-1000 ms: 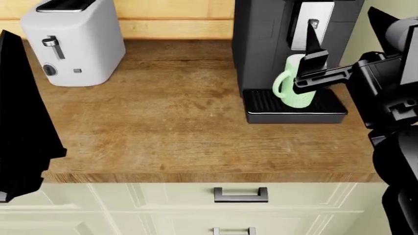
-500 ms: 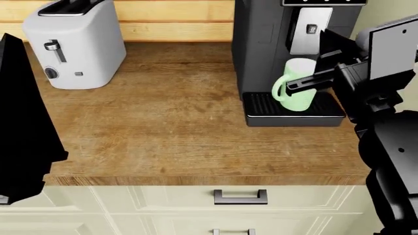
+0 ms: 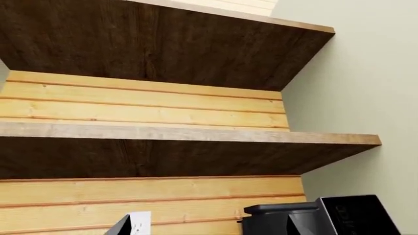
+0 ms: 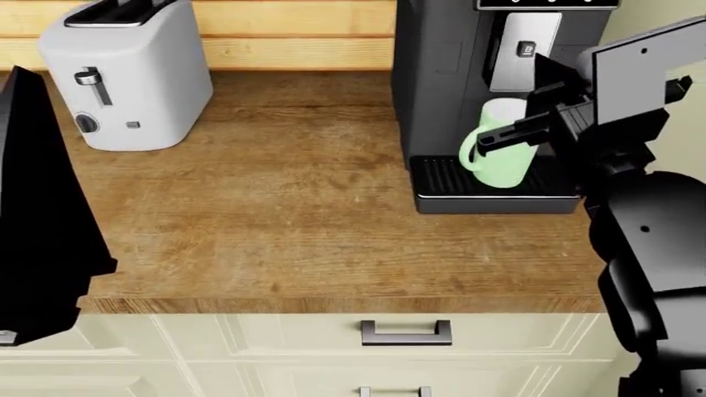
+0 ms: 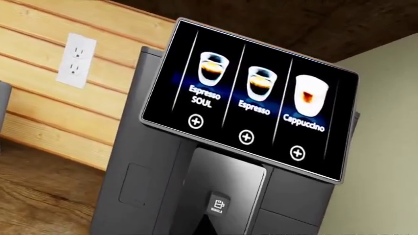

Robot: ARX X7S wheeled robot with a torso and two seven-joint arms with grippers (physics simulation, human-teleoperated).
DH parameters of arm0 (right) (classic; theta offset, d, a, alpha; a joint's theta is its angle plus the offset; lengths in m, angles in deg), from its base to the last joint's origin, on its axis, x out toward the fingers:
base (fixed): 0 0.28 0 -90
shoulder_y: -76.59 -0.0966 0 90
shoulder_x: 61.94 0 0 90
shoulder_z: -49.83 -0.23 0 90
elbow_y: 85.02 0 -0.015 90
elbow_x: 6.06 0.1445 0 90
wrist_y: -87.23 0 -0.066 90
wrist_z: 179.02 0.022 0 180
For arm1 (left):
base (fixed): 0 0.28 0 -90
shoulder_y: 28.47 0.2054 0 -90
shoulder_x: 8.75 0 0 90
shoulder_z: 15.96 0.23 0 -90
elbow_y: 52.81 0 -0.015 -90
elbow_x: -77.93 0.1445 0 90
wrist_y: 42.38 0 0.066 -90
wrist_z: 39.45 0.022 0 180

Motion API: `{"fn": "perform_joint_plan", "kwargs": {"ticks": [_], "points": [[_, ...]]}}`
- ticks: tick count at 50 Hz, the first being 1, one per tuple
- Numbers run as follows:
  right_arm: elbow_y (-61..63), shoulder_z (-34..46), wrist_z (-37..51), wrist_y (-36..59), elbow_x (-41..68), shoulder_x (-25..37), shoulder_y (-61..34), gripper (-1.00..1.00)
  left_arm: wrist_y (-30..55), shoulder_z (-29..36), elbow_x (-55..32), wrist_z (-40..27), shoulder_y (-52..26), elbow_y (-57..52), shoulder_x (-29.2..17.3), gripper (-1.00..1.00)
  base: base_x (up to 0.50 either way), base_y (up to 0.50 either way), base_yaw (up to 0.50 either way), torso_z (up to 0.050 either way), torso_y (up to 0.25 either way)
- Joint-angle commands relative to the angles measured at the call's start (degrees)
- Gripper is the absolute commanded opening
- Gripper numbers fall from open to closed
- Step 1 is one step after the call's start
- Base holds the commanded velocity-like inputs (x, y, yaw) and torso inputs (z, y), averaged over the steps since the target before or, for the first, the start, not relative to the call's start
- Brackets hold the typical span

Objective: Pick the mug from the cabinet, place it under the coffee machine dispenser, and press the start button.

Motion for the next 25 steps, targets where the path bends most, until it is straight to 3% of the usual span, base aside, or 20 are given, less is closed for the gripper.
{"fn": "perform_joint_plan", "kwargs": {"ticks": [1,25], "points": [[-2.8,0.6,0.3,-1.8,-0.7,-0.1,-0.7,-1.0,-0.2,0.0,0.2,0.0,0.2,0.0,-0.2,1.0,0.0,0.0,0.0,0.0,0.0],[-6.1,1.7,0.6,-2.5,-1.3,-0.1,-2.9,-1.0,-1.1,-0.3,0.5,0.2,1.5,0.0,-0.5,1.0,0.0,0.0,0.0,0.0,0.0]]}}
